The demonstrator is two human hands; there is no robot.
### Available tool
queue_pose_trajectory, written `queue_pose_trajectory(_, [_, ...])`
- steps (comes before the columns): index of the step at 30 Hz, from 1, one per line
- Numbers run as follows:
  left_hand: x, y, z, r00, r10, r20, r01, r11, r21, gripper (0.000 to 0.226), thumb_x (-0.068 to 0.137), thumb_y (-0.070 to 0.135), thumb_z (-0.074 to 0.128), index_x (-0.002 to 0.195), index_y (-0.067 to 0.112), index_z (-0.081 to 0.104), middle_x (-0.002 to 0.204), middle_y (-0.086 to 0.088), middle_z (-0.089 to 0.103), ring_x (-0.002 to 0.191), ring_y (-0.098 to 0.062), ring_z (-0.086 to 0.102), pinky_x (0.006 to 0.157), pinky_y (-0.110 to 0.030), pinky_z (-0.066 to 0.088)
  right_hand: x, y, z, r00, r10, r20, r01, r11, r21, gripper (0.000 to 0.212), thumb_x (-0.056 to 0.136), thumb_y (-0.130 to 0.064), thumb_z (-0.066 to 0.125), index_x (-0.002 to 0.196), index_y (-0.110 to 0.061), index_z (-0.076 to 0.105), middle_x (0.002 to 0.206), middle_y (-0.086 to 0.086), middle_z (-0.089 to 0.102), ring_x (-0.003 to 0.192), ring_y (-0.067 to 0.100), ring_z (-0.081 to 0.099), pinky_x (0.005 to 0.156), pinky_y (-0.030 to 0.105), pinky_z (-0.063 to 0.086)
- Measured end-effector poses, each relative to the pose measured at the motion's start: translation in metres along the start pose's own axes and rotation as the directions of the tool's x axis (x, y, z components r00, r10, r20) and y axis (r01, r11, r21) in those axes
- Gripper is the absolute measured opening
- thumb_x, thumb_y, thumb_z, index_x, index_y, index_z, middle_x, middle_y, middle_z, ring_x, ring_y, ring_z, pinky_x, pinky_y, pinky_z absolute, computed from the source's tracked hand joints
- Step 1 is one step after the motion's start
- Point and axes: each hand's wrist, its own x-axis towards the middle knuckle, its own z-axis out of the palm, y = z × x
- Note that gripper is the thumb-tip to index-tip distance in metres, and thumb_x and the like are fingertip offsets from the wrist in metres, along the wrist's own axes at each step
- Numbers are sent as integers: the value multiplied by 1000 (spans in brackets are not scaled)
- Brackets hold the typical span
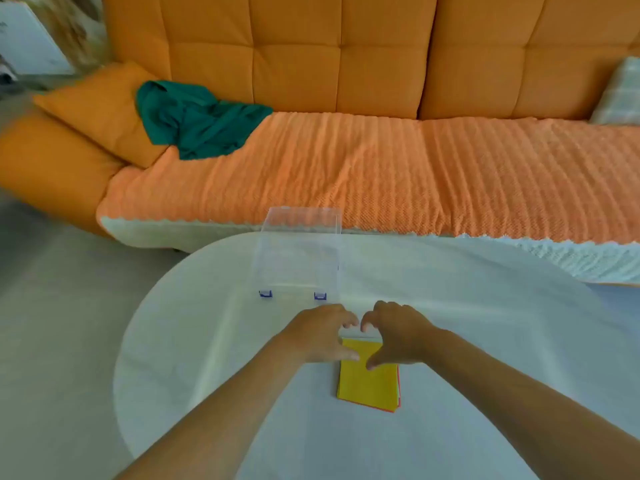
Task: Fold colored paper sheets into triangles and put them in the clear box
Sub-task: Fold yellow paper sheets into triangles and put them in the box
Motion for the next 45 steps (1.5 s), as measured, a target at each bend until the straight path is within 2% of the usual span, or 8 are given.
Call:
queue_pose_trajectory(4, [17,-12,31,992,115,-45,-108,987,122,59,74,55,78,124,31,60,117,12,54,111,-7,47,86,-30,46,12,11,26,998,40,-55,-42,999,-18,70,64,-69,79,119,-35,54,118,-6,51,106,17,52,85,29,39])
queue_pose_trajectory(11, [43,-27,53,989,84,-121,-93,993,-74,31,75,35,84,100,32,66,97,14,63,86,-3,58,76,-24,51,22,21,32,996,48,-76,-34,983,179,41,73,-46,84,103,-31,61,96,-16,52,96,10,55,79,24,44])
queue_pose_trajectory(19, [19,-24,59,931,61,-360,-81,996,-42,16,90,39,69,103,31,75,86,18,63,83,-3,58,68,-21,44,15,20,52,927,165,-336,-13,911,412,13,79,-30,83,85,-27,71,88,-7,68,84,11,62,69,23,49])
queue_pose_trajectory(23, [1,-11,60,907,88,-411,-57,995,86,19,92,40,66,106,31,74,101,13,69,94,-8,60,71,-26,41,-1,11,61,878,222,-424,-29,909,416,12,79,-38,82,78,-34,71,87,-9,69,87,13,64,77,31,55])
queue_pose_trajectory(28, [-16,4,74,841,138,-524,-112,990,82,43,96,26,62,137,19,52,137,0,50,128,-19,43,104,-38,42,-25,6,69,833,272,-482,-16,883,470,17,87,-34,74,100,-23,74,101,-6,66,98,17,61,81,29,49])
queue_pose_trajectory(33, [-26,14,108,736,171,-655,-165,984,72,34,95,18,60,127,12,49,130,-3,49,123,-21,47,99,-31,39,-56,27,77,731,439,-522,-12,773,634,10,94,-24,60,86,-20,66,84,0,66,81,19,62,63,28,47])
queue_pose_trajectory(39, [-11,28,138,908,213,-362,-105,950,296,63,85,66,55,138,32,50,147,5,39,138,-17,33,111,-34,29,-62,42,102,668,592,-450,-24,622,783,16,93,-19,55,88,-15,70,66,8,68,63,20,64,53,26,44])
queue_pose_trajectory(45, [-15,-2,132,913,223,-341,-118,946,302,71,87,65,57,150,39,36,160,8,25,147,-12,16,119,-32,14,-44,39,107,648,578,-496,-14,660,751,12,92,-18,58,91,-13,70,81,4,66,73,21,61,58,30,48])
